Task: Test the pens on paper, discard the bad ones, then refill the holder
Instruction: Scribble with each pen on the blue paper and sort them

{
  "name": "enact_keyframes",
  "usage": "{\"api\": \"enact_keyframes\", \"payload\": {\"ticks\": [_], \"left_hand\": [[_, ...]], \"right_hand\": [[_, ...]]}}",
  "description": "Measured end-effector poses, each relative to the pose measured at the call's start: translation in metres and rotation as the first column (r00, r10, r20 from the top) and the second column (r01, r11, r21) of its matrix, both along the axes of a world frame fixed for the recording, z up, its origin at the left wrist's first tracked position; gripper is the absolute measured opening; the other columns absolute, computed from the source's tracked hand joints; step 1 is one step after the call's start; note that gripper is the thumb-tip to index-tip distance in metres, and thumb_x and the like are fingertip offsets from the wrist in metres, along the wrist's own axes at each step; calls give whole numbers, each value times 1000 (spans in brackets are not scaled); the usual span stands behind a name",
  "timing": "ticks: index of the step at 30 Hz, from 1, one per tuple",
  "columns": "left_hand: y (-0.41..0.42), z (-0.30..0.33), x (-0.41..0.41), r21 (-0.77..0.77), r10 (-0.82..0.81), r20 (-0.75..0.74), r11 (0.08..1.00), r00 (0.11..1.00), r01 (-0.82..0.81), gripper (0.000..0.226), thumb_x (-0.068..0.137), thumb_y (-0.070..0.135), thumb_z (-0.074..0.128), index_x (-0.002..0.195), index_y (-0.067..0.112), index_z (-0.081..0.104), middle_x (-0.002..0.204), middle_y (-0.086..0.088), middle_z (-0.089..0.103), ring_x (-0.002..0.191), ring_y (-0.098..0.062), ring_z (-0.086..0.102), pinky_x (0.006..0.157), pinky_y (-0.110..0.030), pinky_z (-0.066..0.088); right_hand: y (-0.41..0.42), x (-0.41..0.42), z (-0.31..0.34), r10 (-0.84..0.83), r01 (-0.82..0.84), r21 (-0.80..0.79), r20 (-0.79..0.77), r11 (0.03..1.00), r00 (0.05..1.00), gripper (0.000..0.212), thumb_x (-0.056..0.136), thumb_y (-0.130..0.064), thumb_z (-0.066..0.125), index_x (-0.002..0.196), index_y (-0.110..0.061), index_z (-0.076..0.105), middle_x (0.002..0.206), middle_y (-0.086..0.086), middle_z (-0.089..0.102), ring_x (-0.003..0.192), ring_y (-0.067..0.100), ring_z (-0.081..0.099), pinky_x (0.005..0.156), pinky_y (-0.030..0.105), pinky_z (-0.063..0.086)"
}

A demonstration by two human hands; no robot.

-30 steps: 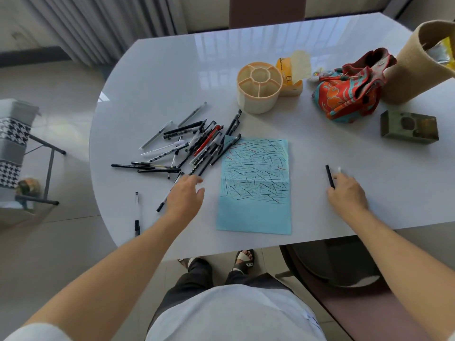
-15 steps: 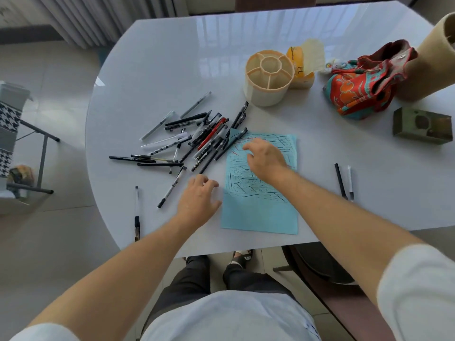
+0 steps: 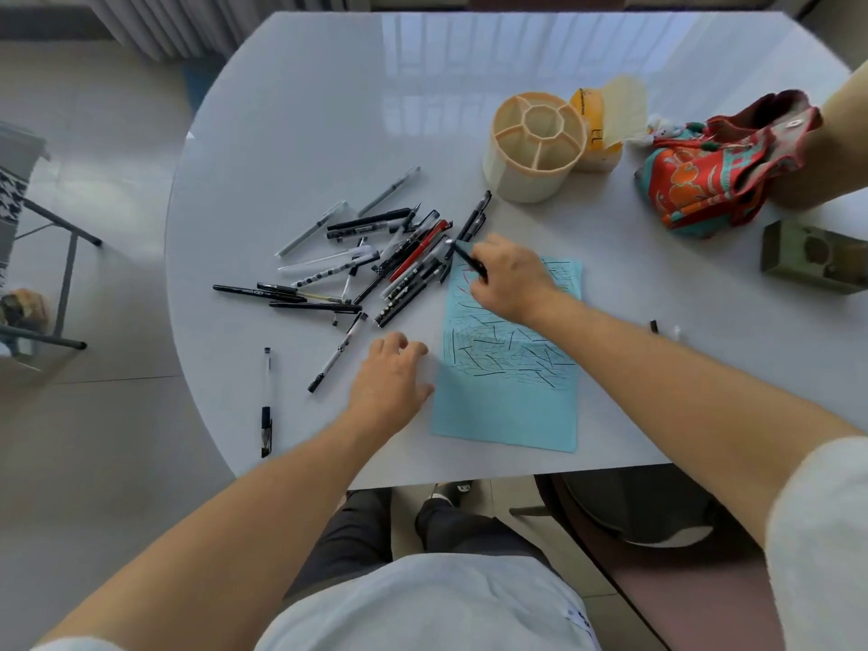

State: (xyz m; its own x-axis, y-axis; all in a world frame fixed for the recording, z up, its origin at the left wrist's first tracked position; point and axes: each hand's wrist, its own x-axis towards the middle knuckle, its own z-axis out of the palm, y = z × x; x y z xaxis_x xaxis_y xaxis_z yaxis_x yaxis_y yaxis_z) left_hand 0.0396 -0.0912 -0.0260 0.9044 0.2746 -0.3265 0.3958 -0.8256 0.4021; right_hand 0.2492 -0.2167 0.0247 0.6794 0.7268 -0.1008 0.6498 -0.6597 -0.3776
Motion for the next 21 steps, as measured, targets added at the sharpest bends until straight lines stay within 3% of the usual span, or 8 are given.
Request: {"api": "enact_keyframes", "payload": {"ticks": [2,4,6,8,11,17,21], "left_hand": [[0,7,2,-76,74,43,995,996,-71,42,90,41,66,127,24,55,125,1,49,114,-21,50,88,-39,50],[-4,17,3,-188,97,87,979,991,-79,38,94,42,61,127,27,51,119,4,50,100,-16,56,85,-37,50],[-14,30,6,-327,-2,55,945,998,20,40,94,47,58,129,31,46,110,9,52,89,-10,57,81,-33,49],[-29,39,9,-416,-192,-20,894,981,166,35,96,48,56,126,29,52,101,11,61,83,-9,60,78,-32,50],[-46,43,5,-407,-374,-53,855,926,322,19,99,33,53,96,19,65,79,5,69,64,-5,58,71,-35,51],[-67,44,-3,-282,-385,-30,889,922,362,27,101,38,47,86,23,64,64,10,55,63,-13,52,60,-33,41],[-67,49,5,-494,-395,-87,814,915,304,31,97,40,48,75,23,61,63,4,62,56,-7,55,57,-32,45]], "right_hand": [[-29,-17,12,-217,283,204,-294,937,931,7,84,-11,64,89,-14,67,86,6,66,74,23,65,68,34,54],[-57,-46,18,-297,577,248,-665,778,685,5,90,-8,64,89,-12,68,81,12,71,69,22,72,65,32,61],[-81,-79,17,-251,726,209,-846,655,471,6,97,-6,65,96,-1,68,83,20,72,72,30,76,65,35,64],[-98,-113,12,-218,796,179,-906,579,362,12,99,-7,64,99,4,68,87,23,74,80,38,77,69,36,64],[-115,-153,1,-209,867,156,-936,474,283,11,98,-10,67,95,0,70,84,20,76,79,36,76,69,36,63],[-134,-174,-9,-334,947,157,-909,279,249,18,97,-15,68,84,-4,73,71,9,72,58,19,62,54,29,53],[-145,-171,-11,-209,968,119,-964,223,167,18,100,-16,64,88,-3,69,69,9,66,55,14,56,52,25,50]]}}
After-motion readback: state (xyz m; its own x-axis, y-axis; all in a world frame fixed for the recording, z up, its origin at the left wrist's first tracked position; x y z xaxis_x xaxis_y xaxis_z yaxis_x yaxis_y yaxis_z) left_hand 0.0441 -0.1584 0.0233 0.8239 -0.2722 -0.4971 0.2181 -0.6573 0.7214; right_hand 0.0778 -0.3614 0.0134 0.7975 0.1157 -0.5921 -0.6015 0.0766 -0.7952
